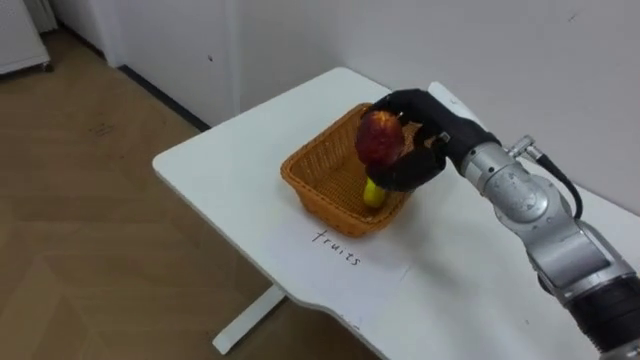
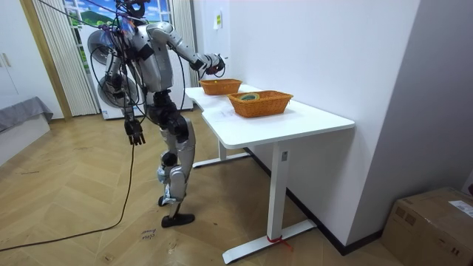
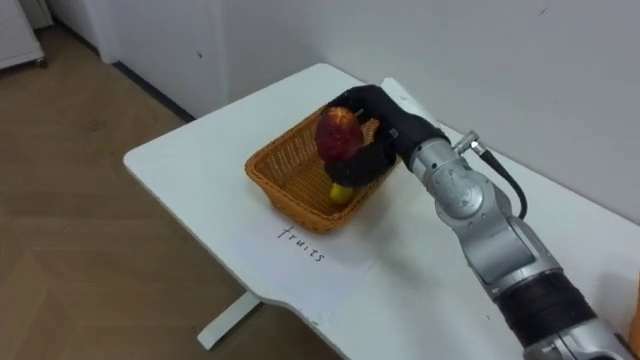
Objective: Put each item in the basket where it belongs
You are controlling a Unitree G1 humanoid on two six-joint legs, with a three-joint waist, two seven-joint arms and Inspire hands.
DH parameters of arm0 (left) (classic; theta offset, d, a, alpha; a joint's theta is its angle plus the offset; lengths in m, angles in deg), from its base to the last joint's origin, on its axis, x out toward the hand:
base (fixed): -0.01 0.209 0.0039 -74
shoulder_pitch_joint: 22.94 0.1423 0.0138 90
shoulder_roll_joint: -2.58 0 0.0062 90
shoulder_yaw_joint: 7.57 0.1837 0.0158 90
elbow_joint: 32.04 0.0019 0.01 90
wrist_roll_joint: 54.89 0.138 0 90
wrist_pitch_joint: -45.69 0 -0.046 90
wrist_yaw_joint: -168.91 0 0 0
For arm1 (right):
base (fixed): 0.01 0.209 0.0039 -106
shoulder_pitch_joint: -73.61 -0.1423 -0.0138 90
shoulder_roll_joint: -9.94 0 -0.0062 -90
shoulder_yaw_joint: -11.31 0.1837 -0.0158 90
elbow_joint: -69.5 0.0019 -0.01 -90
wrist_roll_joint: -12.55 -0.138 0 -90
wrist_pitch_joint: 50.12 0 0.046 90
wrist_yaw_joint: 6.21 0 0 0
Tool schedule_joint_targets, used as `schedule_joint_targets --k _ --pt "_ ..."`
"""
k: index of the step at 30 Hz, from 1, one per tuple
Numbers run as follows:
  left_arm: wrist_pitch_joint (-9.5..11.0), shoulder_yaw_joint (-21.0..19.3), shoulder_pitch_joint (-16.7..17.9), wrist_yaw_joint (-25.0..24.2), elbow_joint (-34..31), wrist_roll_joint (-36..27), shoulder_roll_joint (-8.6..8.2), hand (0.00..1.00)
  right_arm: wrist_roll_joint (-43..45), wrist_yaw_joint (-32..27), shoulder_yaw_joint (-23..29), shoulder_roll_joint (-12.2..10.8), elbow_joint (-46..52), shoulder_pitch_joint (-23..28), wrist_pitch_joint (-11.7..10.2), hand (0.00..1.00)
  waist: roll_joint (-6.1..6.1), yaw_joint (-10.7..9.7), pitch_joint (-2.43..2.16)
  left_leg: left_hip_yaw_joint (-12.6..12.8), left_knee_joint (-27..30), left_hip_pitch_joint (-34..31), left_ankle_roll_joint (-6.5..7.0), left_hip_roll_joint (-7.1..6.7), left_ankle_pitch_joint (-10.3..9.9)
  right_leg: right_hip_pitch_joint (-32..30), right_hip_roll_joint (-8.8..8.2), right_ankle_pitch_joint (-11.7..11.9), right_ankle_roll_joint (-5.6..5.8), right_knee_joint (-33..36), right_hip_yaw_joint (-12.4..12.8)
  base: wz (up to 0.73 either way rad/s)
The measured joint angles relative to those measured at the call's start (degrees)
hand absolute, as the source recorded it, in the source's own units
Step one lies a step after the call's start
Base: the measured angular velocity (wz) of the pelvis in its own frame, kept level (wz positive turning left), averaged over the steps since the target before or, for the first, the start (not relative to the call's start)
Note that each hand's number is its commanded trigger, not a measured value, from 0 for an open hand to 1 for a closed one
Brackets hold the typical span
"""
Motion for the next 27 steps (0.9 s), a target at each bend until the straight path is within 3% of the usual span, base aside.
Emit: schedule_joint_targets --k 8,12,25,27 --pt "-0.29 0.01 0.17 -0.35 -0.71 0.02 -0.02 0.0 -0.72 0.61 0.05 -0.06 0.07 1.08 0.52 1.0 0.34 -0.08 -0.1 -1.19 -0.59 1.1 0.2 -0.75 0.03 1.72 -0.29 -0.43 0.51 -0.08 -0.49 0.07" --pt "-0.3 -0.02 0.28 -1.08 -1.05 0.05 -0.33 0.0 -0.49 1.15 0.1 -0.06 0.07 1.32 0.52 1.0 0.53 -0.08 -0.07 -0.96 -1.12 1.94 0.22 -0.76 0.04 1.86 -0.31 -0.47 0.51 -0.08 0.58 -0.02" --pt "-0.27 -0.05 -0.02 -1.36 1.88 0.03 -2.03 0.0 -0.42 1.17 0.68 -0.03 -2.93 4.69 0.57 1.0 1.33 -0.26 0.2 -0.92 -0.37 1.41 0.69 -0.92 -0.28 1.67 -0.96 -0.63 0.73 1.02 0.29 0.0" --pt "-0.33 -0.1 -0.02 -1.35 1.85 0.02 -2.02 0.0 -1.03 1.16 0.84 -0.03 -3.05 5.01 0.58 1.0 1.44 -1.07 0.16 -0.95 0.42 0.9 0.99 -1.45 -0.48 1.81 -1.15 -0.82 0.92 0.98 -0.36 0.12"
